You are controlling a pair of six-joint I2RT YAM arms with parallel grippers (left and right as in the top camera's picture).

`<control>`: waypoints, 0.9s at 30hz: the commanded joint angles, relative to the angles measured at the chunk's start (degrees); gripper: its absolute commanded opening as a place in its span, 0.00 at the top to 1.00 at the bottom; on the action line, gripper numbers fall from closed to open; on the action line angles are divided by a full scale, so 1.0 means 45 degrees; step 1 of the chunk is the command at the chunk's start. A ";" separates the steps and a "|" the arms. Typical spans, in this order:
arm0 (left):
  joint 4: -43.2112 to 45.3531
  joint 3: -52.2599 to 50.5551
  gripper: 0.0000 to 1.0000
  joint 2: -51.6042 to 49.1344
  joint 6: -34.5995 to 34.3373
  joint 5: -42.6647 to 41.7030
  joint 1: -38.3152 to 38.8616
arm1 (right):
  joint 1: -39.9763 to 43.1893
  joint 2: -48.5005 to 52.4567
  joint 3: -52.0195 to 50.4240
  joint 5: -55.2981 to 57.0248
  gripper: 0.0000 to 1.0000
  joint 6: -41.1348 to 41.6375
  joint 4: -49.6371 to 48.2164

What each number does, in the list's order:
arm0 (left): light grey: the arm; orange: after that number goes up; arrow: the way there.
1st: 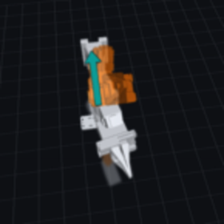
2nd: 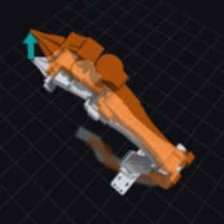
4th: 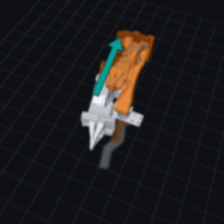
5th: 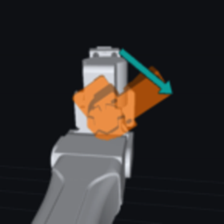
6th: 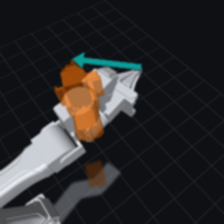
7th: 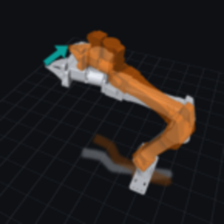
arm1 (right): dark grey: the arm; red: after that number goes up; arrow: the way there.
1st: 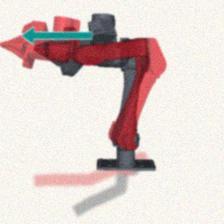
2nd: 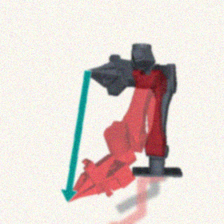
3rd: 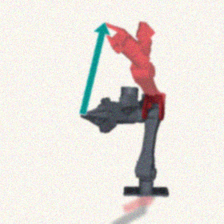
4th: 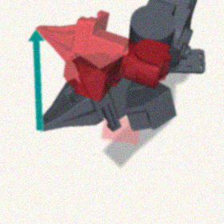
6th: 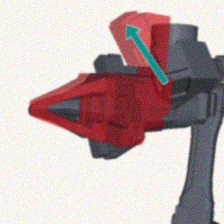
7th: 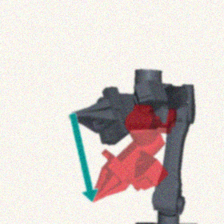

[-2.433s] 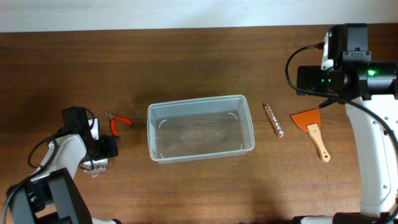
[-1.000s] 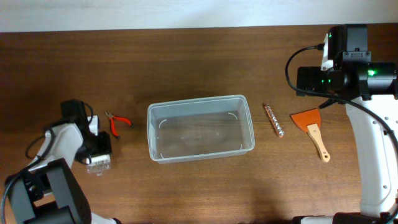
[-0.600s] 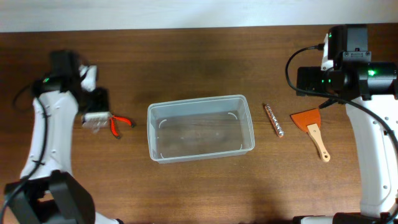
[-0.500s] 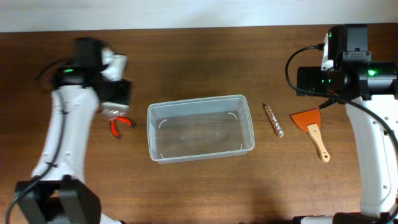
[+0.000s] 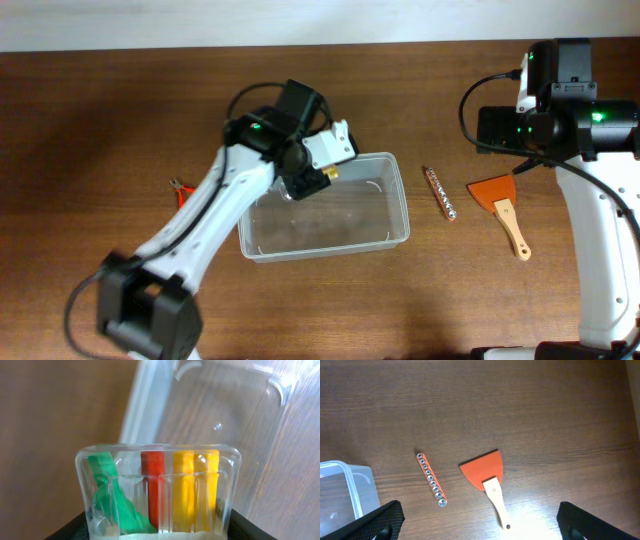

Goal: Pack container
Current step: 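Lift the plug packet and drop it into the box with left gripper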

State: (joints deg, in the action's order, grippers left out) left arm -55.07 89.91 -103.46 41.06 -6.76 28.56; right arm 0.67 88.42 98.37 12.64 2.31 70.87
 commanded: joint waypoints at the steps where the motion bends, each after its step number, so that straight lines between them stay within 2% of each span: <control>1: -0.0078 0.0160 0.98 -0.1345 0.0612 -0.0219 0.0121 | 0.0034 -0.0209 0.0262 0.0204 0.01 -0.0083 -0.0029; 5: -0.0112 0.0160 0.98 -0.2176 0.0607 -0.0223 0.0146 | 0.0034 -0.0209 0.0262 0.0204 0.01 -0.0083 -0.0019; 6: -0.0160 0.0160 0.95 -0.2288 0.0607 -0.0219 0.0146 | 0.0034 -0.0209 0.0262 0.0204 0.01 -0.0083 -0.0019; 7: -0.0180 0.0160 0.84 -0.2370 0.0607 -0.0219 0.0146 | 0.0034 -0.0209 0.0262 0.0204 0.01 -0.0083 -0.0024; 8: -0.0204 0.0160 0.66 -0.2399 0.0612 -0.0219 0.0146 | 0.0034 -0.0209 0.0262 0.0204 0.01 -0.0083 -0.0024; 9: -0.0209 0.0160 0.57 -0.2419 0.0607 -0.0214 0.0146 | 0.0034 -0.0209 0.0262 0.0204 0.01 -0.0083 -0.0019; 12: -0.0204 0.0160 0.43 -0.2419 0.0612 -0.0204 0.0117 | 0.0034 -0.0209 0.0262 0.0204 0.01 -0.0083 -0.0019; 14: -0.0214 0.0160 0.40 -0.2419 0.0607 -0.0209 0.0117 | 0.0034 -0.0209 0.0262 0.0204 0.01 -0.0083 -0.0019; 15: -0.0214 0.0165 0.30 -0.2414 0.0602 -0.0204 0.0117 | 0.0034 -0.0214 0.0262 0.0204 0.01 -0.0083 -0.0024; 16: -0.0214 0.0170 0.08 -0.2414 0.0597 -0.0204 0.0117 | 0.0034 -0.0214 0.0262 0.0204 0.01 -0.0083 -0.0024; 17: -0.0204 0.0180 0.01 -0.2409 0.0452 -0.0175 0.0117 | 0.0034 -0.0209 0.0262 0.0204 0.01 -0.0083 -0.0024; 23: -0.0277 0.0379 0.01 -0.2176 -0.0228 -0.0078 0.0117 | 0.0034 -0.0214 0.0262 0.0204 0.01 -0.0083 -0.0024; 27: -0.0787 0.1083 0.01 -0.1501 -0.1020 0.0714 0.0117 | 0.0034 -0.0209 0.0262 0.0209 0.01 -0.0087 -0.0034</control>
State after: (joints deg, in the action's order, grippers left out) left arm -57.74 91.09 -114.72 39.92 -5.82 29.04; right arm 0.67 88.42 98.37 12.64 2.33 70.87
